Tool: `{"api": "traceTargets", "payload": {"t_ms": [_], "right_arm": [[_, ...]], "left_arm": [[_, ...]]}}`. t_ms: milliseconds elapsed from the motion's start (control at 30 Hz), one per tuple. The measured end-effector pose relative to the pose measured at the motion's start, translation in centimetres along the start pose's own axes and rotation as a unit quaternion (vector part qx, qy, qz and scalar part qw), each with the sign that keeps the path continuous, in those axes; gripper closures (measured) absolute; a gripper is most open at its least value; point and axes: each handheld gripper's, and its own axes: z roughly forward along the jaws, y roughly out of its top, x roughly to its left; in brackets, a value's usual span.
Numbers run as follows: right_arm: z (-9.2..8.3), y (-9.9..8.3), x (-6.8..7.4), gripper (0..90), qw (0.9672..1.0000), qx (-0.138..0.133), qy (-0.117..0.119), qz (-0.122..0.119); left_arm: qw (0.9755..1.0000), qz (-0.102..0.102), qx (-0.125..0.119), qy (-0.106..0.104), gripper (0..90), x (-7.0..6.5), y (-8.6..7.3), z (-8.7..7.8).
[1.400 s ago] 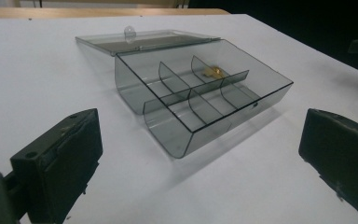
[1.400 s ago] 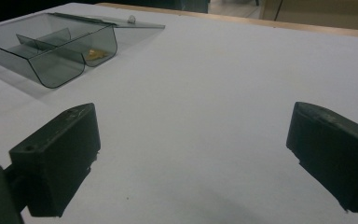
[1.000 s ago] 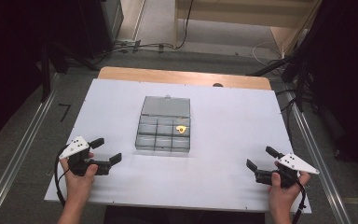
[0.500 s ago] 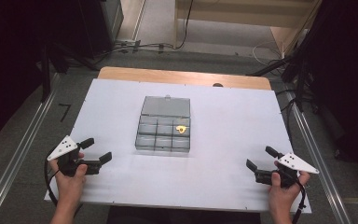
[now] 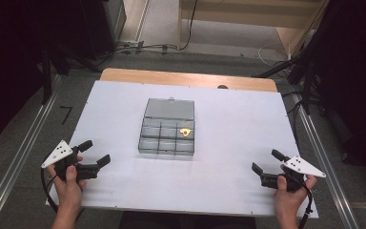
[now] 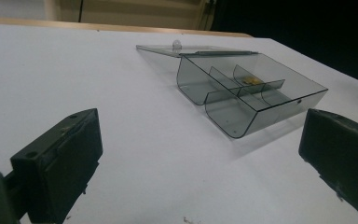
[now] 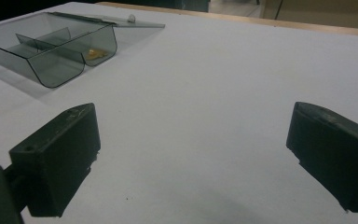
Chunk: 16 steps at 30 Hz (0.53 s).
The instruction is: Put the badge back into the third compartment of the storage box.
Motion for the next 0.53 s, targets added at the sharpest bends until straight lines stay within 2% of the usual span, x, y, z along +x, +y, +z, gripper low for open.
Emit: {"api": "traceTargets", "payload": {"t_ms": [133, 533], "right_arm": [[-0.06, -0.02, -0.02, 1.2, 1.0000, 0.002, -0.003, 0.004], [0.00, -0.02, -0.10, 1.2, 1.0000, 0.002, -0.002, 0.006]], "left_arm": [[0.9999, -0.003, -0.003, 0.010, 0.0, -0.01, -0.09, 0.03], [0.9998, 0.012, 0.007, 0.017, 0.0, -0.34, -0.11, 0.38]]}}
